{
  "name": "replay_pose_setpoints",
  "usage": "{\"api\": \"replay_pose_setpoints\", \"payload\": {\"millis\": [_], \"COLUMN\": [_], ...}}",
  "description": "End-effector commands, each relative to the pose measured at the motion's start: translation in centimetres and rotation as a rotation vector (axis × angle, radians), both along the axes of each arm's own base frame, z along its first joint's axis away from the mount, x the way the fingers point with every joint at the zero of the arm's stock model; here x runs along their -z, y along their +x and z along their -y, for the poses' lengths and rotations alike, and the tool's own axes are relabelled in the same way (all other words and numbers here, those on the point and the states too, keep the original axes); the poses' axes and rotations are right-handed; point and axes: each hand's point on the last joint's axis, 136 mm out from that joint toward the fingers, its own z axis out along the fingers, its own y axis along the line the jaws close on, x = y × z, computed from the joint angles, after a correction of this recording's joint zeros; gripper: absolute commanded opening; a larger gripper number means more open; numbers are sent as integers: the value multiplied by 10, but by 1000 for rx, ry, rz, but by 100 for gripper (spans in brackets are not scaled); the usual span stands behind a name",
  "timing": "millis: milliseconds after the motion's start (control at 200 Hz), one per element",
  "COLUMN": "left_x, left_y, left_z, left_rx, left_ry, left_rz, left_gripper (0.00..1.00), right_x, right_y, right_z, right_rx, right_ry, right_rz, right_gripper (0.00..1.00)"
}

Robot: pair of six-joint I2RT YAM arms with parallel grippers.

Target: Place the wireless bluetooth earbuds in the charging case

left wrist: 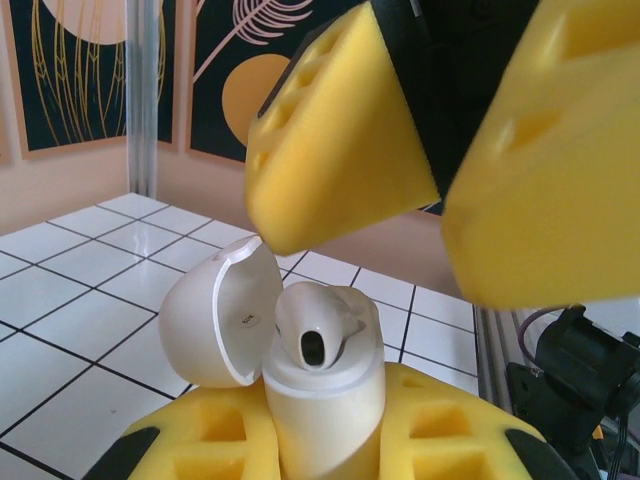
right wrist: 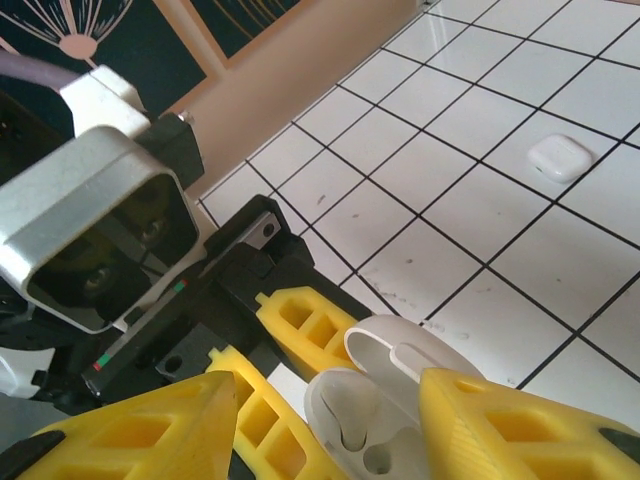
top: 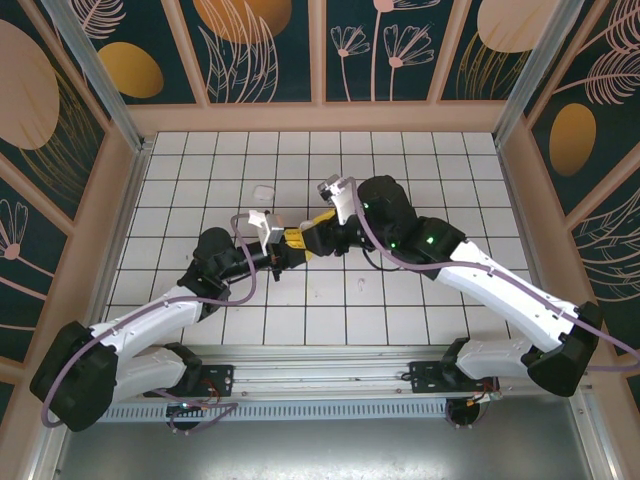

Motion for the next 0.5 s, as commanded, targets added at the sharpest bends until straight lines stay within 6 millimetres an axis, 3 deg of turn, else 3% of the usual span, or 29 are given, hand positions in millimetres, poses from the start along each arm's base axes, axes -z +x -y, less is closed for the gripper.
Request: {"api": "replay_pose_setpoints", "payload": {"millis": [0, 320, 495], "left_x": [-14, -6, 8], "left_y": [-8, -9, -10], "left_z": [-3, -8, -15], "left_rx": [12, -14, -48], "left_ry": [-36, -27, -6], "left_rz": [73, 58, 54], "left_gripper": [0, 0, 0], "right_x": [-34, -47, -20], "right_y": [0, 0, 18], "right_z": [3, 21, 48], "right_rx": [28, 118, 305], "right_ry": [95, 174, 121], "right_rz": [14, 1, -17], "right_gripper": [52, 52, 52]}}
